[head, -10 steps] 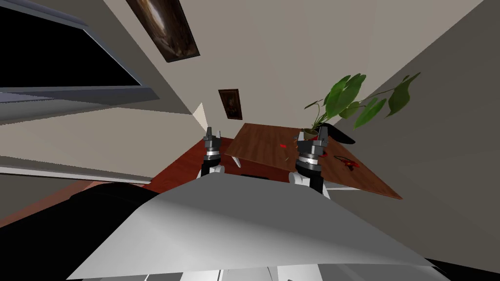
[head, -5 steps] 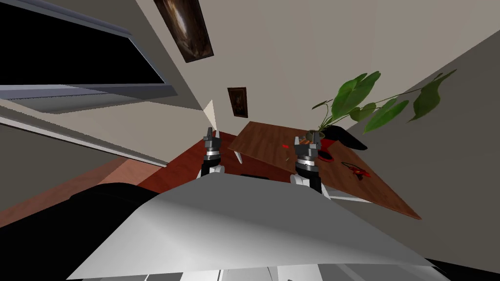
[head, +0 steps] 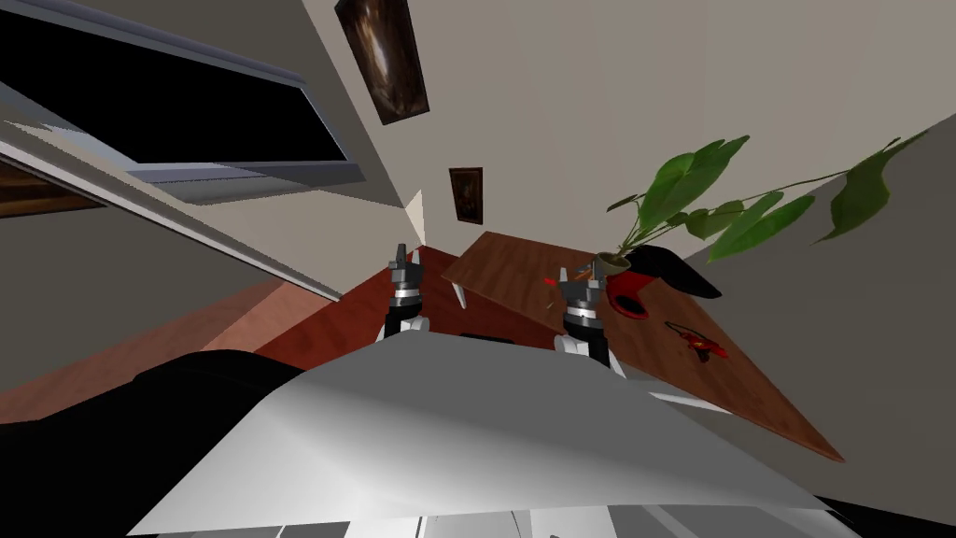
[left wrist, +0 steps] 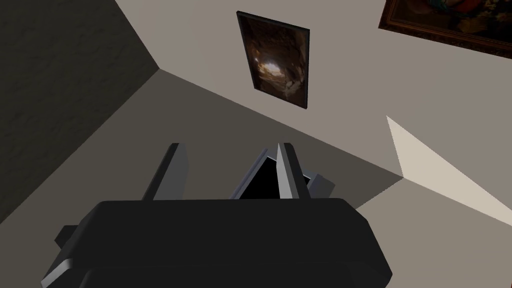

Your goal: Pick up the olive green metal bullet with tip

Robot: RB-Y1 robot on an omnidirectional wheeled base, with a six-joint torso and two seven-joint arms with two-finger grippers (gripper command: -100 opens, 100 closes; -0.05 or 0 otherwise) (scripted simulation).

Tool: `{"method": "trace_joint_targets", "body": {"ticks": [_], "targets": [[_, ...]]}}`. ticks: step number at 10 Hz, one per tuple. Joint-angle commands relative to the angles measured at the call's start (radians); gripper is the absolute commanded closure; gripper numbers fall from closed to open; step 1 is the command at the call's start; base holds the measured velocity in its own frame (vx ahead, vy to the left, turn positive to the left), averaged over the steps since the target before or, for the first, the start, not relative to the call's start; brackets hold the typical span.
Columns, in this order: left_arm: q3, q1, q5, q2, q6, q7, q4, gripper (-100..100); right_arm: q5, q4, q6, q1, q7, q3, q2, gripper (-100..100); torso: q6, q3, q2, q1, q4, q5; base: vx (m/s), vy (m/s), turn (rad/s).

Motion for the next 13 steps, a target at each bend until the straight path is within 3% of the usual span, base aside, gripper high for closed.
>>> {"method": "trace_joint_targets", "body": {"ticks": [1, 10, 13], "targets": [[0.0, 0.0, 0.0, 0.0, 0.0, 0.0, 0.0, 0, -0.012, 0.023, -0.004, -0.001, -0.032, -0.004, -0.006, -100, 0.0, 0.0, 0.0, 0.0, 0.0, 0.0, -0.095, -0.098, 0.152], [0.0, 0.0, 0.0, 0.0, 0.0, 0.0, 0.0, 0, -0.142, 0.281, -0.049, -0.056, -0.264, -0.014, -0.008, -100, 0.001, 0.0, -0.001, -0.001, 0.0, 0.0, -0.094, -0.093, 0.238], [0.0, 0.0, 0.0, 0.0, 0.0, 0.0, 0.0, 0, -0.167, 0.354, -0.057, -0.068, -0.307, -0.013, -0.006, -100, 0.001, -0.001, -0.003, 0.002, 0.0, 0.0, -0.077, -0.056, 0.181]]}}
